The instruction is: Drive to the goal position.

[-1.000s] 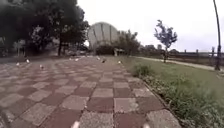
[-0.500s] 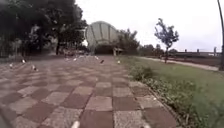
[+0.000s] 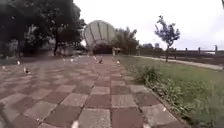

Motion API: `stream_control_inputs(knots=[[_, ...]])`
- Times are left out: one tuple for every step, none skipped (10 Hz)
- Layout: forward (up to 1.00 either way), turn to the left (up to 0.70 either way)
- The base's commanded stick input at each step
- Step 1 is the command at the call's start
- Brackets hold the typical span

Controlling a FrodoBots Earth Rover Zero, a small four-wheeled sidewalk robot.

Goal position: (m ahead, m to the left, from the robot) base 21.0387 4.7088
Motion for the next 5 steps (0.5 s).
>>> stream_control_inputs(knots=[[0.70,0.26],[0.70,0.00],[0.70,0.00],[0.70,0.00],[0.70,0.13]])
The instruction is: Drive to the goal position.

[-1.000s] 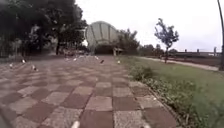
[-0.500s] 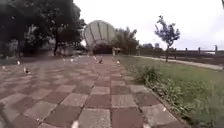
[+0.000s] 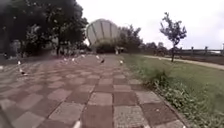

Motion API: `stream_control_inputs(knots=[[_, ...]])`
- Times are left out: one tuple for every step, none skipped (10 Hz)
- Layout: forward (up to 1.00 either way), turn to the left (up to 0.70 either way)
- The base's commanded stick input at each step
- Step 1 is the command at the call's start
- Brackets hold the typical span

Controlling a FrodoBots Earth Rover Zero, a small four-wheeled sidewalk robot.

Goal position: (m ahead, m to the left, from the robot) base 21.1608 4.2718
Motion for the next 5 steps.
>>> stream_control_inputs(knots=[[0.70,0.27],[0.70,0.14],[0.70,0.00],[0.70,0.00],[0.70,0.00]])
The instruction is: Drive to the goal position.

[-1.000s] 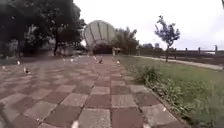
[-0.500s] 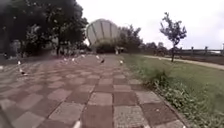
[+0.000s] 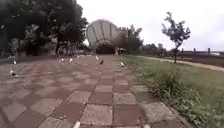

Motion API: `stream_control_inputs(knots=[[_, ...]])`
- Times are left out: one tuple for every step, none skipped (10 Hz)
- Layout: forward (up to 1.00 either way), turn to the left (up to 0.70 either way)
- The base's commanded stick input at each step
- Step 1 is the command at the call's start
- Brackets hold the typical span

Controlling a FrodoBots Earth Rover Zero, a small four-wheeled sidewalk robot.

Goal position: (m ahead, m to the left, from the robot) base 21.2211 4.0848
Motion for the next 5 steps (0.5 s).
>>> stream_control_inputs(knots=[[0.70,0.00],[0.70,0.00],[0.70,0.00],[0.70,0.00],[0.70,0.00]])
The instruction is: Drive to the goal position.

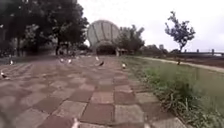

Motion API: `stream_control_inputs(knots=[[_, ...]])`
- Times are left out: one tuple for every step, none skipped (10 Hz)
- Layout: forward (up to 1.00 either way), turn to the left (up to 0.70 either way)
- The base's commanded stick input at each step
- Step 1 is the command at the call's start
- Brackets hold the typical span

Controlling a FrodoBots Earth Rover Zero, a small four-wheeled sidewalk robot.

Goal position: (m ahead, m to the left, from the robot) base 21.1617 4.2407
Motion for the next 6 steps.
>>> stream_control_inputs(knots=[[0.70,0.00],[0.70,0.00],[0.70,0.00],[0.70,0.00],[0.70,0.00],[0.70,0.00]])
